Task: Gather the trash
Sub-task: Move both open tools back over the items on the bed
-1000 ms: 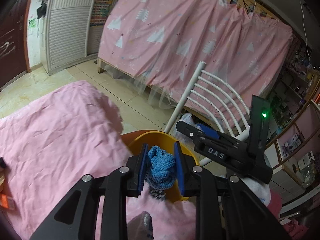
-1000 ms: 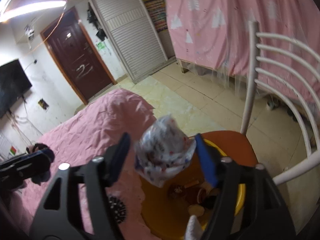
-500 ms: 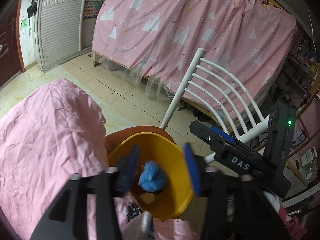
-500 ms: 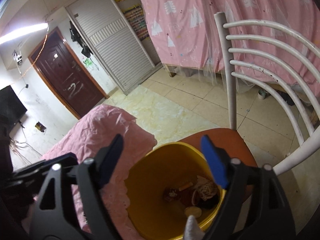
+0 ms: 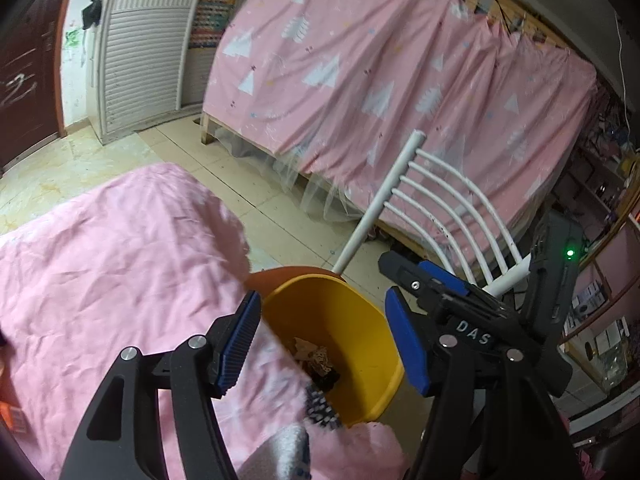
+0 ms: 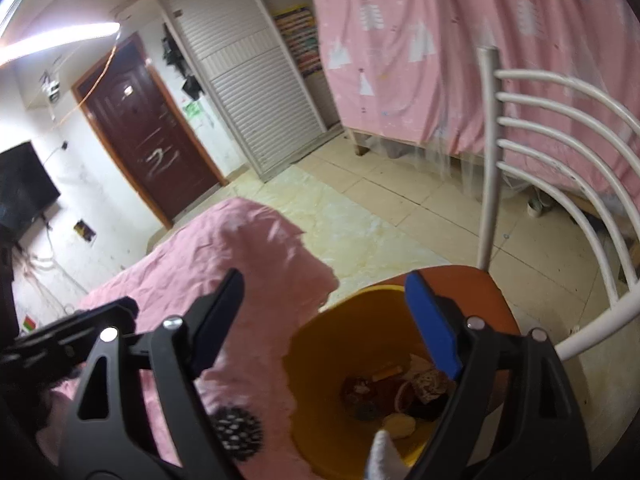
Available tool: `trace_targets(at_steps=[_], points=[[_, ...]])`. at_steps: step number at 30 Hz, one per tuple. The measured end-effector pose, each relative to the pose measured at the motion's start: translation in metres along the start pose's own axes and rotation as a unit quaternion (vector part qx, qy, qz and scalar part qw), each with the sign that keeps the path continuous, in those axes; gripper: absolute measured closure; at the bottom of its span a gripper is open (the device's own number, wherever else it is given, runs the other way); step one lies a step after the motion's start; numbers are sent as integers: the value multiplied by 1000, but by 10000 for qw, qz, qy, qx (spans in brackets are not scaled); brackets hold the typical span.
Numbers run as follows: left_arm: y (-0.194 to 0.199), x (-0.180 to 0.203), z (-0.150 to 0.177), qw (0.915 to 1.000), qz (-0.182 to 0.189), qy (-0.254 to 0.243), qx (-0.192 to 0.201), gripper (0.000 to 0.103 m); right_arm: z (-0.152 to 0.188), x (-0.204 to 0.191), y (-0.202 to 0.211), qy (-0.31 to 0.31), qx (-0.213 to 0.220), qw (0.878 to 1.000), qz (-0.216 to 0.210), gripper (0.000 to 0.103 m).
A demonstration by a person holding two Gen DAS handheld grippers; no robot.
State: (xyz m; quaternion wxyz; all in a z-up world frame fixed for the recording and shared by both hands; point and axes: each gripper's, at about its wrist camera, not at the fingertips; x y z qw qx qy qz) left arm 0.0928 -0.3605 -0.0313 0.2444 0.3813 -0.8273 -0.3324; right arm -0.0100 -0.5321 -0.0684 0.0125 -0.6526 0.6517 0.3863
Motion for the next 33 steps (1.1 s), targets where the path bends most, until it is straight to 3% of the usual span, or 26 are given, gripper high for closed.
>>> trace_targets(at_steps=[11, 22, 33], points=[[68, -80, 9, 9964, -411, 504, 551, 45, 5, -81, -33, 634, -346, 9970, -276, 22], [112, -151, 27, 9886, -860, 912, 835, 44, 18, -166, -72, 1277, -714, 9874, -604, 21], [139, -223, 47, 9773, -1267, 1393, 972, 41, 33, -227, -105, 1776, -1040, 9753, -803, 19]])
Point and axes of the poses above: each gripper's, at about its wrist camera, not at the fingertips, and y roughly against the way its jaws point, x to its right, z to its underside, and after that the axes turned 14 degrees about -z, right-handed
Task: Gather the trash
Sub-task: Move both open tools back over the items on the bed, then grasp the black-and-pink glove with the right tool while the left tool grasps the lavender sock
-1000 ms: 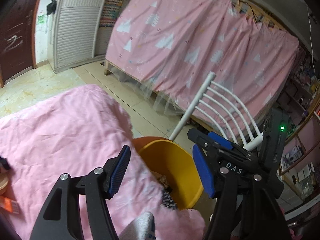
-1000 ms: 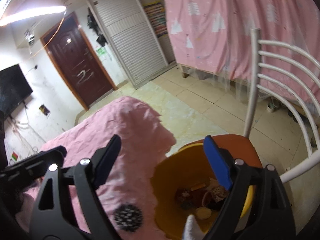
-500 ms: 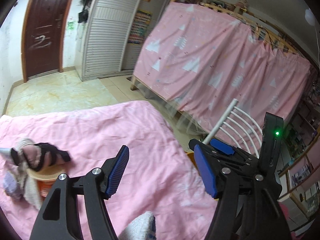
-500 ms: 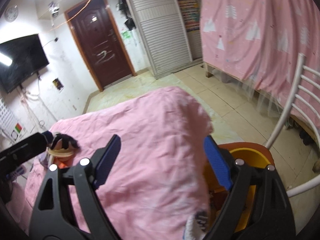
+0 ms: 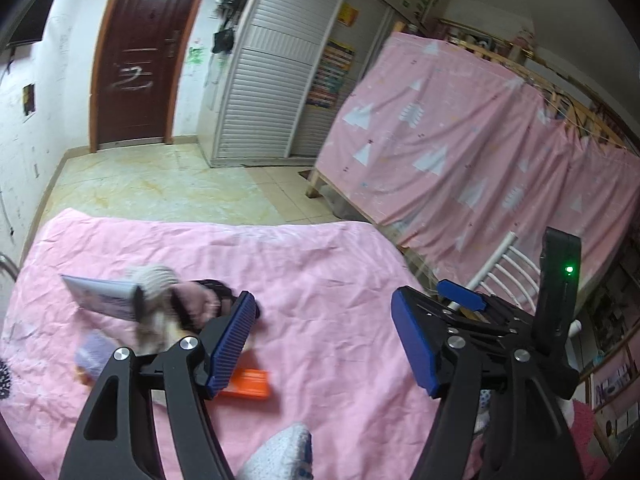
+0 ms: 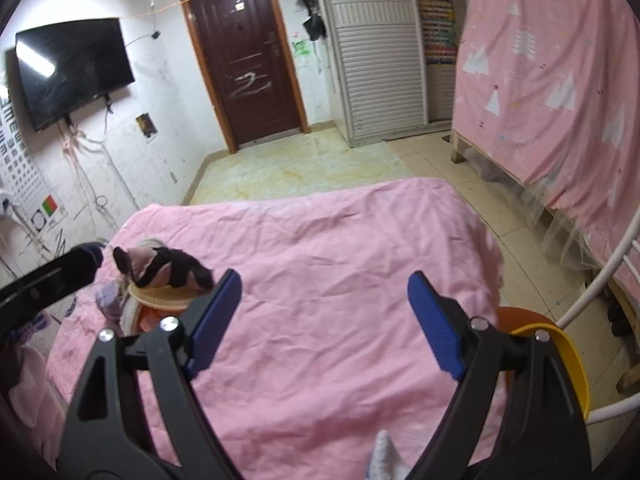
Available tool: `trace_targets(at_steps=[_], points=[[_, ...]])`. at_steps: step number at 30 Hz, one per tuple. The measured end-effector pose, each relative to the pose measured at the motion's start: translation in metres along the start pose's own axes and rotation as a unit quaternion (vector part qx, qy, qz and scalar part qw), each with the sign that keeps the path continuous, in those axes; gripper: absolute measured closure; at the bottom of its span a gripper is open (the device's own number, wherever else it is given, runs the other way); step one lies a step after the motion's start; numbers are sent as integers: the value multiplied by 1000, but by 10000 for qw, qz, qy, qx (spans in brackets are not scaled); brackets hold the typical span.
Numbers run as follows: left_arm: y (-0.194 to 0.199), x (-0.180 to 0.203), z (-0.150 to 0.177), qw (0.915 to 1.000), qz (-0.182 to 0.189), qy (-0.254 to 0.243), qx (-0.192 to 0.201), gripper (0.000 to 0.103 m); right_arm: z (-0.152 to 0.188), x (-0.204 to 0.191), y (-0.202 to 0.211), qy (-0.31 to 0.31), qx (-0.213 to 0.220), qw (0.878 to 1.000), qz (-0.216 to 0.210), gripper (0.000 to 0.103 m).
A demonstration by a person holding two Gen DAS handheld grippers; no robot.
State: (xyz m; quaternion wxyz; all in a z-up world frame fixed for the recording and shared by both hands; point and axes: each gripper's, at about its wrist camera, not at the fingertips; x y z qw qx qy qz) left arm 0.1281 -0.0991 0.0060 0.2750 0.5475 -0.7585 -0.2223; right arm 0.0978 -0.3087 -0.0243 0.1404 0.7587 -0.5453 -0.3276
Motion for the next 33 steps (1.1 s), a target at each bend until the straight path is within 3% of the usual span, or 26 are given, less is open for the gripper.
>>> trace_targets(at_steps=[12, 19, 26, 33], points=[[-7, -88, 6, 9968, -655, 459, -75, 40, -10, -47, -45, 364, -294, 9985, -293, 18], [-20, -137, 19, 9900, -1147, 769, -278, 37, -15, -59, -80, 127, -558, 9947, -849, 18], [-38, -158, 32, 9884, -1157, 851, -499, 37, -20, -76, -112, -21, -814, 9884, -1280, 18], [-57, -155, 40, 9912, -766, 635, -873, 37, -18, -90, -142, -56, -1153, 9798, -1634, 14]])
Point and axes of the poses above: each gripper's, at about its wrist camera, not at the fingertips, and y roughly against the way its jaws point, x to its right, z to its underside, and after that the axes turned 14 degrees about -z, right-handed
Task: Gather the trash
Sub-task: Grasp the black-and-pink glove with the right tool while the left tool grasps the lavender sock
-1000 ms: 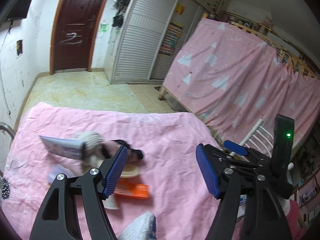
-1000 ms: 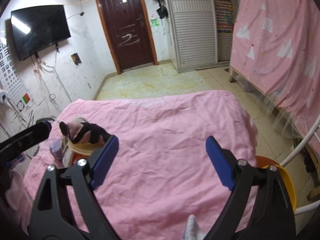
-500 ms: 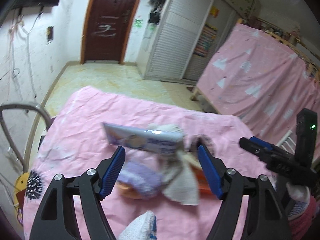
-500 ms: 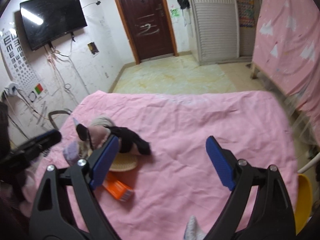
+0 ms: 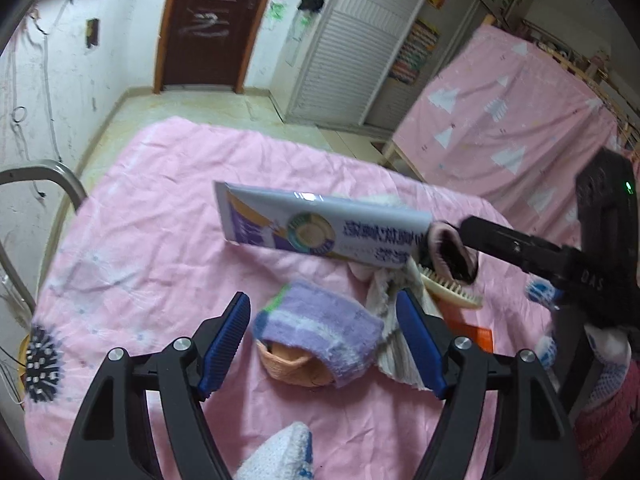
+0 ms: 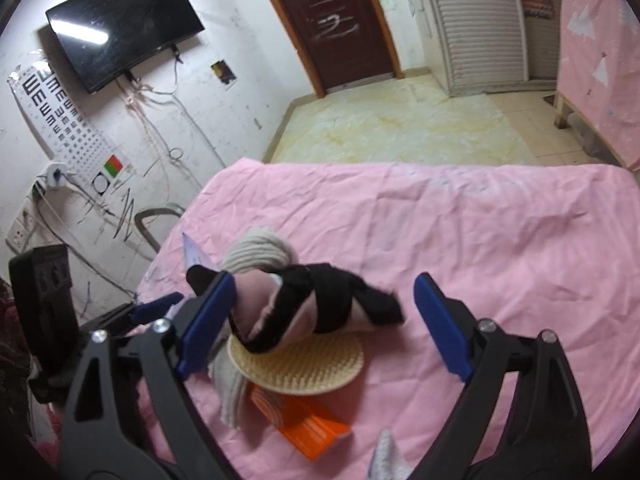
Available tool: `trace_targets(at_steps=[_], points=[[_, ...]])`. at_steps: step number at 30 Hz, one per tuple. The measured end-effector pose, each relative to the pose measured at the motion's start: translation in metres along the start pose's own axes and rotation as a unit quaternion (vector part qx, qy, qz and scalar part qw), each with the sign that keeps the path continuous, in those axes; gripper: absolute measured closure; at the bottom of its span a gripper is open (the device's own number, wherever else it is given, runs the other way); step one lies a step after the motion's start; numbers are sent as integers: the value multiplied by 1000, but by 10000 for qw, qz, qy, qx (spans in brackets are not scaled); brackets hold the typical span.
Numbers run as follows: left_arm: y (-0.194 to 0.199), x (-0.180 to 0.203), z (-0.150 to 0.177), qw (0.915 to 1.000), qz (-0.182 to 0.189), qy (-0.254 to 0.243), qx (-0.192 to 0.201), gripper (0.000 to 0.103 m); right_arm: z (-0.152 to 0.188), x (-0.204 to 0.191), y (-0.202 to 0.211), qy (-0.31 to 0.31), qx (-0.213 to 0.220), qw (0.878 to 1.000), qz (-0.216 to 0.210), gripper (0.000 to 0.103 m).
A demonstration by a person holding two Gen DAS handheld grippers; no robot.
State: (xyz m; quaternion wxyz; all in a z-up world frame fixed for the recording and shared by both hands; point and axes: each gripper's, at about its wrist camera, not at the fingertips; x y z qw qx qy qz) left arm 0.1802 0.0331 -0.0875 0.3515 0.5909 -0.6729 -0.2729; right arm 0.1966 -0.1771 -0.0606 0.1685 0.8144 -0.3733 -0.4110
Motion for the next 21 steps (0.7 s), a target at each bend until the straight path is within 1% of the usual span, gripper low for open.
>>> trace_targets(at_steps=[2, 4, 6, 7, 8, 9, 10, 12, 15, 18, 21], points=[[-1, 3, 1, 10000, 41, -80, -36, 37, 1, 4, -10, -93, -133, 9998, -100, 13], [-2, 7, 2, 9997, 99, -200, -71, 37, 3, 8, -15, -188, -176, 9995, -155, 12], [-4, 13, 5, 9994, 68, -338, -92, 37, 3, 11, -18, -286, -239, 9990, -259, 13], [-4, 16, 5, 9992, 64, -395, -92, 37, 4, 12, -20, -328, -272, 9985, -334, 15], [-3, 18, 6, 9990, 22, -450, -59, 37, 5, 12, -22, -341, -306, 9981, -410, 20], [-3, 20, 5, 9989, 11, -469, -55, 42, 6, 12, -22, -338, -327, 9978, -460, 26], [-3, 21, 5, 9988, 41, -479, -61, 46, 6, 11, -21, -326, -310, 9977, -499, 28], [-2, 23, 6, 9990, 28, -448, -44, 61, 7, 9, -19, -249, -275, 9981, -487, 34], [-1, 19, 7, 9994, -52, -344, -21, 73, 8, 8, -13, -222, -168, 9986, -444, 40], [6, 18, 9, 9994, -121, -329, 73, 79, 10, 6, -2, -181, -5, 9990, -405, 42], [14, 17, 14, 9993, -146, -311, 131, 79, 10, 5, 12, -142, 157, 9991, -372, 42]])
Point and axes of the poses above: each gripper's, at about its wrist camera, not at the fingertips, and y roughly against the way its jaws point, x to its right, z to its underside, and after that the axes turned 14 degrees about -z, right-handed
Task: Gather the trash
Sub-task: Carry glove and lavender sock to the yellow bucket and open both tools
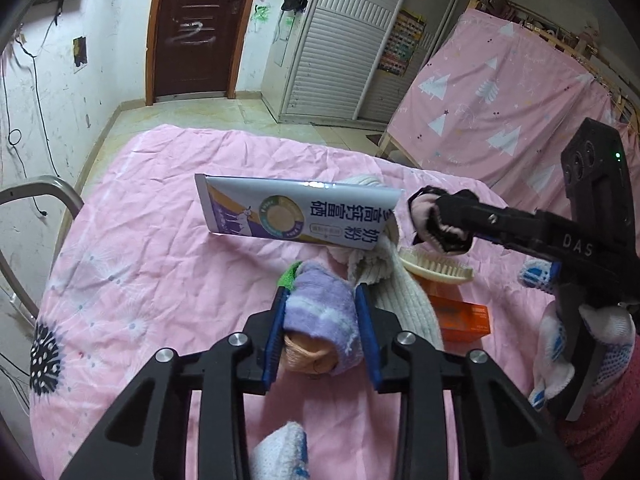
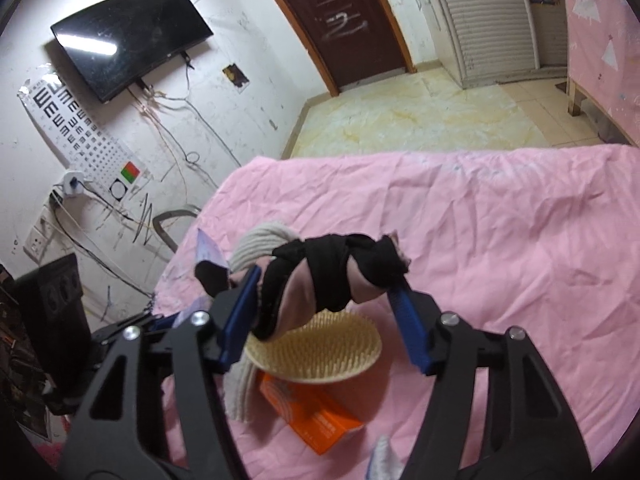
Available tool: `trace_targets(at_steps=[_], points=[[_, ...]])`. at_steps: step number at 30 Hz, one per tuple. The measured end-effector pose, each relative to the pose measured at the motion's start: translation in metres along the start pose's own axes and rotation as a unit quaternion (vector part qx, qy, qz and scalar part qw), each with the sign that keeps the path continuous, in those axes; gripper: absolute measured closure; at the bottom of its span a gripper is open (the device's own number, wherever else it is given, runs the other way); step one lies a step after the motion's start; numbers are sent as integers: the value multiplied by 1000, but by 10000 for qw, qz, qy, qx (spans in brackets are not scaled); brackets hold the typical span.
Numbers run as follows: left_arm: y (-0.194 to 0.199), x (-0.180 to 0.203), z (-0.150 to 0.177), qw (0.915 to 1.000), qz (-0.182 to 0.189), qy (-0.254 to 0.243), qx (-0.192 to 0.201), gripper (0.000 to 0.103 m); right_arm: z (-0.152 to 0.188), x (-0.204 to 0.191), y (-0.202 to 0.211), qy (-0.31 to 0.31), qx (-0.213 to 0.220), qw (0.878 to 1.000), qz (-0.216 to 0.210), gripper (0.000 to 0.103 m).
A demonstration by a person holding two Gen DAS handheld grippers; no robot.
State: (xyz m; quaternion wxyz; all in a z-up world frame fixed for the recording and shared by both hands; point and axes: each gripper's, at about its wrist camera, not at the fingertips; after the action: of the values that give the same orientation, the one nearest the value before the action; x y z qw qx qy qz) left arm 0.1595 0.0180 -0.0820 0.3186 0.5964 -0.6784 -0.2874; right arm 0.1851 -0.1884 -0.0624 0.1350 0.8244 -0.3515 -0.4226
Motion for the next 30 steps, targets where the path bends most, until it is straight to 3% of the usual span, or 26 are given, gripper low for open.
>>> trace_targets(at_steps=[7, 14, 21, 30], points=[[24, -2, 9, 9999, -108, 43, 127, 83, 2, 0, 35, -33, 324, 9995, 39, 42], [38, 5, 19, 9992, -351, -4, 197, 93, 10, 6, 69, -120, 592, 9981, 99, 41], [54, 0, 22, 9989, -338, 183, 286, 94, 20, 13, 106, -166, 930, 9953, 234, 41], [91, 35, 15, 9970, -327, -108, 687, 94, 37, 30, 167, -355, 1489, 9875, 387, 41]])
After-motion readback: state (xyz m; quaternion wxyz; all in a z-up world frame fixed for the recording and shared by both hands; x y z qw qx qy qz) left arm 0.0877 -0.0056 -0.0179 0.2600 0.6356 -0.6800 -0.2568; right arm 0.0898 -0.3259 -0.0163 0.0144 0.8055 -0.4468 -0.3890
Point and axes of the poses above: each gripper's, at about its wrist camera, not at the fingertips, and y roughly against the way its jaws point, x to its right, z to its underside, and after that the axes turned 14 degrees about -z, right-handed
